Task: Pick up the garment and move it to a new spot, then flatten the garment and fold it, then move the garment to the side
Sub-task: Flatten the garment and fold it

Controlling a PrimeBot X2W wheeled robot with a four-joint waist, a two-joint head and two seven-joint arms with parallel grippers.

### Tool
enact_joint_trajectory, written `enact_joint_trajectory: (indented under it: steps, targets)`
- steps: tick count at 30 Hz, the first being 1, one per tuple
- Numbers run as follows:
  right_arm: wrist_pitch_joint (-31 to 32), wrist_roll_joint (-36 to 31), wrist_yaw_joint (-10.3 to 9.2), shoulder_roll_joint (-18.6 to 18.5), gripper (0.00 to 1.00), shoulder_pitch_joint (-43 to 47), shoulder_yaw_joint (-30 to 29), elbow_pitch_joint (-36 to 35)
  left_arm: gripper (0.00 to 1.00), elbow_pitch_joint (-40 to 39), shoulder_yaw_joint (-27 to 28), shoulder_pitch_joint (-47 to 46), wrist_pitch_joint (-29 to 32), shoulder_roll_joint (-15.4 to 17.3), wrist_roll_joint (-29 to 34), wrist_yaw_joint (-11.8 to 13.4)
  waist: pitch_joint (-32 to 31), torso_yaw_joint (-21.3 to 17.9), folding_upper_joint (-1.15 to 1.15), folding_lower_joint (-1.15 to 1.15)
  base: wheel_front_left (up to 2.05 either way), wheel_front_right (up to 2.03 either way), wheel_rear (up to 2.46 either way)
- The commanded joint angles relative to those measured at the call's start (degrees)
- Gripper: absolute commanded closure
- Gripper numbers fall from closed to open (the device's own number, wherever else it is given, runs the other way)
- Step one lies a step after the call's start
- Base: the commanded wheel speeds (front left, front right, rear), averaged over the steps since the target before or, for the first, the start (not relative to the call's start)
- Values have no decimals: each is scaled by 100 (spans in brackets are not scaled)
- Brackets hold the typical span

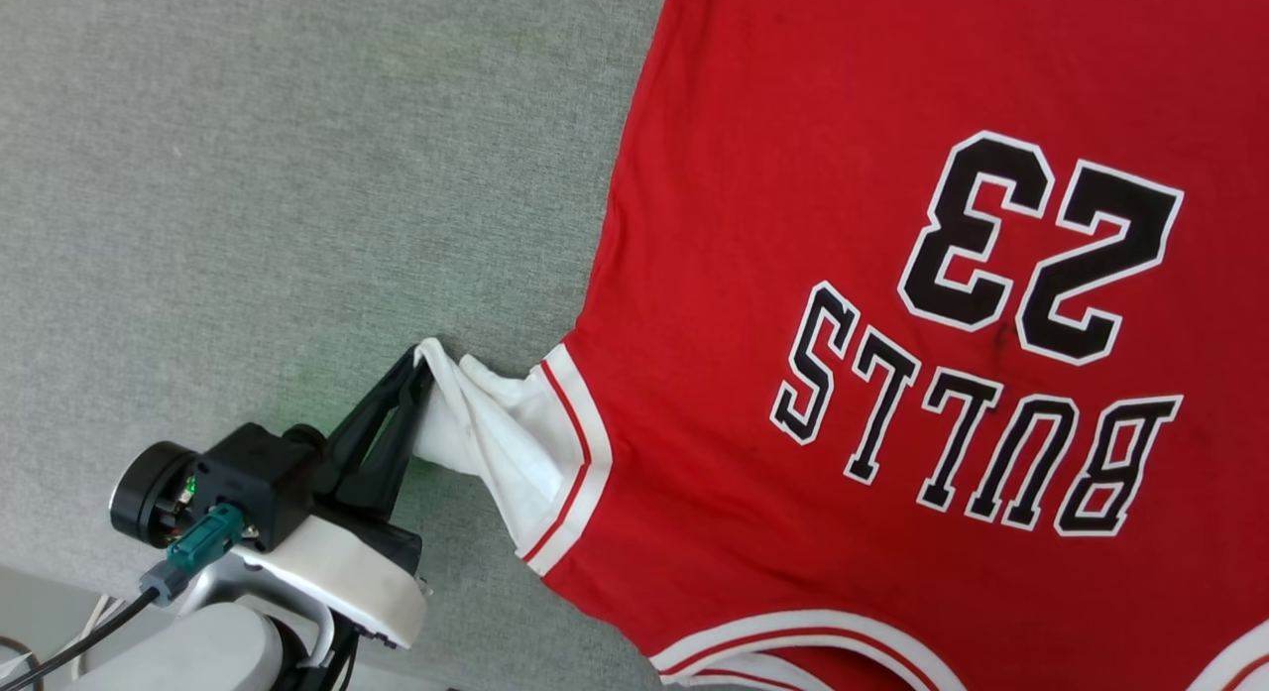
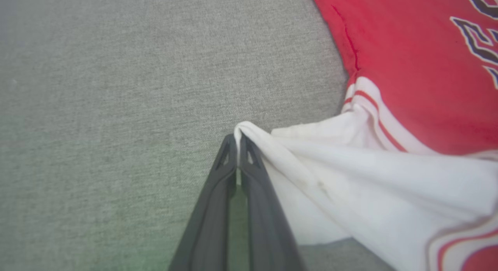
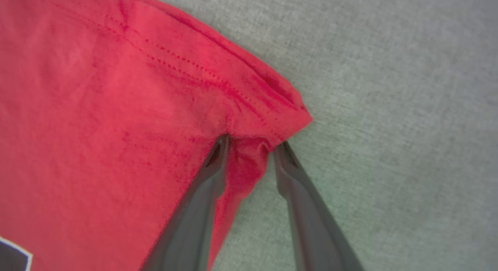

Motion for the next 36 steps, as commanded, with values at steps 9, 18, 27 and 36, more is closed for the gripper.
enact_joint_trajectory:
  steps: [9,18,27,36]
  targets:
    - [-457,334,-1,-243,100,340,640,-430,100,114,-21,244,-25,44,-71,114,-870,-377,0,1,0,0,0]
    - [-996,1282,-2,-1231,100,1323,1394,-1730,100,57,-50,720,-6,279,-271,290,-1771,-851,0,1,0,0,0]
    - [-1719,1954,-2,-2310,100,3635,1356,-2588,100,-36,29,1217,-47,553,-514,482,-2322,-1318,0,1,0,0,0]
    - [-2572,2282,-2,-2354,100,6471,1108,-2383,100,-122,46,1420,-63,662,-545,522,-2481,-1535,0,1,0,0,0]
